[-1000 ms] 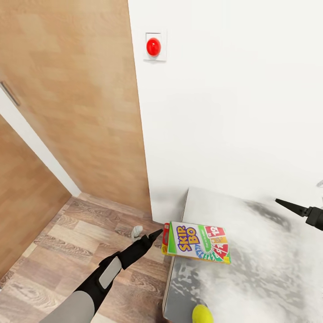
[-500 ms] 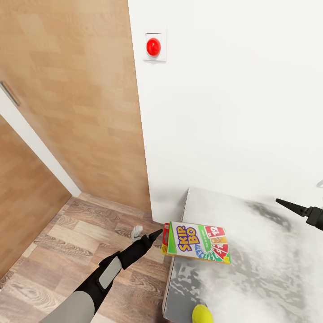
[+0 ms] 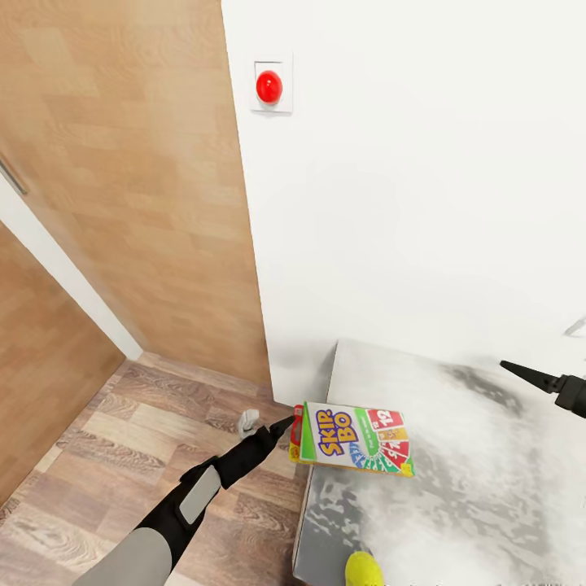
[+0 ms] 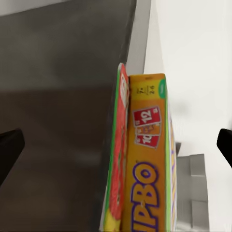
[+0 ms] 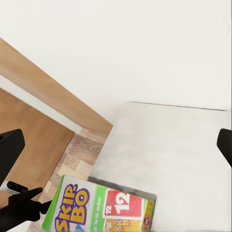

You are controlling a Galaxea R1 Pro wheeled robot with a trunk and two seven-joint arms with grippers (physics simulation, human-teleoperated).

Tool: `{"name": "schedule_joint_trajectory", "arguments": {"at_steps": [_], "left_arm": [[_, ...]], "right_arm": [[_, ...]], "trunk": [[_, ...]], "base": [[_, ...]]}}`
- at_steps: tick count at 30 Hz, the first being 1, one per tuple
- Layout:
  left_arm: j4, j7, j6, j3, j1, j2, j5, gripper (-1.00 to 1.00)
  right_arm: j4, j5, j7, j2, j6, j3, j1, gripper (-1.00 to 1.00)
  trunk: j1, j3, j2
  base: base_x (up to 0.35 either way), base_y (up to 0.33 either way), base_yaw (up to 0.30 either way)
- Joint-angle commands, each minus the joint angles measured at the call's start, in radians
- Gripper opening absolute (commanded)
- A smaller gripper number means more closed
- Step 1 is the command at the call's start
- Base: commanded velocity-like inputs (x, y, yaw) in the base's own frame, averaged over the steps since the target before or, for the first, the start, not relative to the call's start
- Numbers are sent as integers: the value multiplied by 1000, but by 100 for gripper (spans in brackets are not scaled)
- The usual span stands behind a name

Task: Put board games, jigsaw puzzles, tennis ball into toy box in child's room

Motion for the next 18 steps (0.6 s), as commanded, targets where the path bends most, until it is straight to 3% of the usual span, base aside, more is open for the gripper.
{"name": "schedule_joint_trajectory", "arguments": {"at_steps": [1, 11, 18], "left_arm": [[0, -1, 9, -2, -1, 0, 10, 100], [0, -1, 10, -2, -1, 0, 10, 100], [0, -1, 11, -2, -1, 0, 10, 100]], "right_arm": [[0, 3, 5, 0, 4, -1, -1, 100], [0, 2, 5, 0, 4, 0, -1, 100], [0, 3, 5, 0, 4, -3, -1, 100]], "trunk": [[1, -1, -2], [1, 5, -2], [1, 7, -2]], "base": [[0, 0, -160], [0, 0, -178], [0, 0, -73]]}}
